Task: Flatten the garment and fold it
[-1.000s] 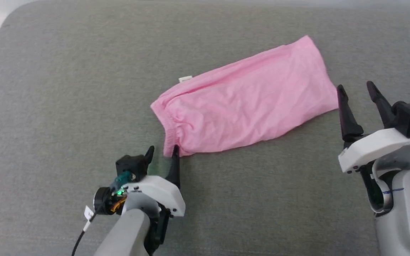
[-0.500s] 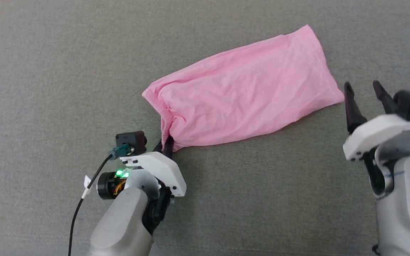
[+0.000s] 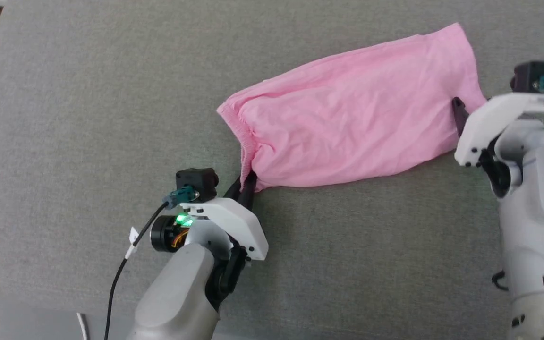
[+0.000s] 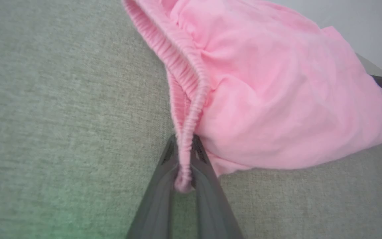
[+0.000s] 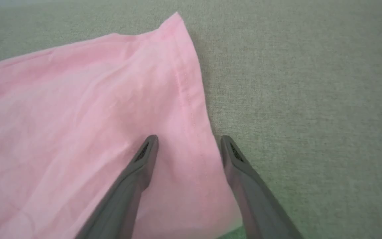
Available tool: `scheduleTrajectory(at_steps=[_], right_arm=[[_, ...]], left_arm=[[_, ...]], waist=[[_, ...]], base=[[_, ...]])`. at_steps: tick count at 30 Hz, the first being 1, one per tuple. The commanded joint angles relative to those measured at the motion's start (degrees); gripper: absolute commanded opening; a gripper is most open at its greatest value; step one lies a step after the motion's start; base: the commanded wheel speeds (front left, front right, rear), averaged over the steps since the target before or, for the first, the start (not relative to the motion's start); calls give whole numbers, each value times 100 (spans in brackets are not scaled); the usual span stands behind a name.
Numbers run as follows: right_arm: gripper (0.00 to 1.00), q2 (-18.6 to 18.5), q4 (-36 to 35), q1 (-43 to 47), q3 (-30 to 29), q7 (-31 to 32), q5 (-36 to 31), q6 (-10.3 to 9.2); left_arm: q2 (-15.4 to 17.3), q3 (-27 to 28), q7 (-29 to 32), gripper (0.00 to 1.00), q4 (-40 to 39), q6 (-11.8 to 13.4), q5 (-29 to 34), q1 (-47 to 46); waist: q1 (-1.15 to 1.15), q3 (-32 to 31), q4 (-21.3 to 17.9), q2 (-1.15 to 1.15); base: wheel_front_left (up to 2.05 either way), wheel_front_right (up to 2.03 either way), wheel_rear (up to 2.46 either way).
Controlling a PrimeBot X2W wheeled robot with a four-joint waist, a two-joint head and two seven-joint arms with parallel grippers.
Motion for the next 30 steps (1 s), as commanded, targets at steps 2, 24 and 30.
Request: scheduleTrajectory(at_steps=[2,24,30], right_arm=[[100,9,341,-358,-137,448,-287,-5],[0,9,-1122,1028,728,553,266,-5],[0,9,-2732,2290,852,1004,815,-5]], left_arm=[[-54,-136,50,0,129,-11,-72,98],[366,-120,-3,0,-282,86,-227,602],[613,-111,283,0,-832,196,-317,1035]], waist=[[-1,135,115,0],[-1,-764,-313,0],[-1,-1036,-448,0]], base=[[0,0,0],[0,0,0],[0,0,0]])
